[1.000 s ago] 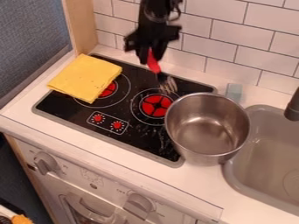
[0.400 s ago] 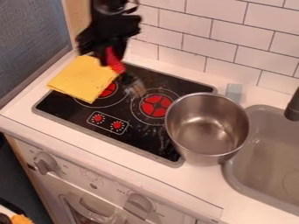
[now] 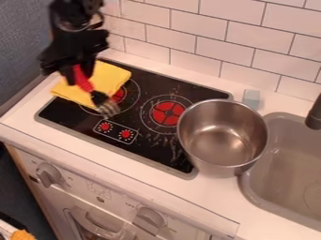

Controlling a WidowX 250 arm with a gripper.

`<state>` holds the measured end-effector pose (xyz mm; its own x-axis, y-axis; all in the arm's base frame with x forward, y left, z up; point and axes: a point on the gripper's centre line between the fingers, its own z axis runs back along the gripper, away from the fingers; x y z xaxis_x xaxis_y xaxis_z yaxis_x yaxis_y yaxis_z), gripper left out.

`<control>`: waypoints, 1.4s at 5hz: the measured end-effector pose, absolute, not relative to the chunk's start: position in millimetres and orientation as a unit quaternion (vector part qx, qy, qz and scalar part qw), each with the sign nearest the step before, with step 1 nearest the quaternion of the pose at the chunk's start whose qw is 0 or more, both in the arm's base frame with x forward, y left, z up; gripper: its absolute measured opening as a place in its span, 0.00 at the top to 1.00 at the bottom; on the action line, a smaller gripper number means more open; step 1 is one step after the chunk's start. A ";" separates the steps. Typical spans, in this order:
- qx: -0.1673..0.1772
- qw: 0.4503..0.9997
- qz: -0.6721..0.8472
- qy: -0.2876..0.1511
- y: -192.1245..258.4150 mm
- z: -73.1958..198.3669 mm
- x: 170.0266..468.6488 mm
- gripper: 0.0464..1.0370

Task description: Raise the red fork in front of the yellow napkin

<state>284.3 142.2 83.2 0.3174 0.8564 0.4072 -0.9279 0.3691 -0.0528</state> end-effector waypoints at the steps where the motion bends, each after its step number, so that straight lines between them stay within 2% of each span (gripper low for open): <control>1: 0.111 0.795 0.568 -0.181 155.5 72.0 272.6 0.67; 2: 0.125 0.789 0.577 -0.171 163.4 56.9 268.4 0.67; 4: 0.121 0.763 0.621 -0.129 168.3 29.8 257.4 0.67; 6: 0.089 0.747 0.647 -0.124 171.2 14.0 260.4 0.67; 7: 0.079 0.738 0.658 -0.128 176.7 16.9 264.0 0.61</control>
<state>264.0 176.7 16.9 0.1019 0.9508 0.2926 -0.9912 0.1220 -0.0511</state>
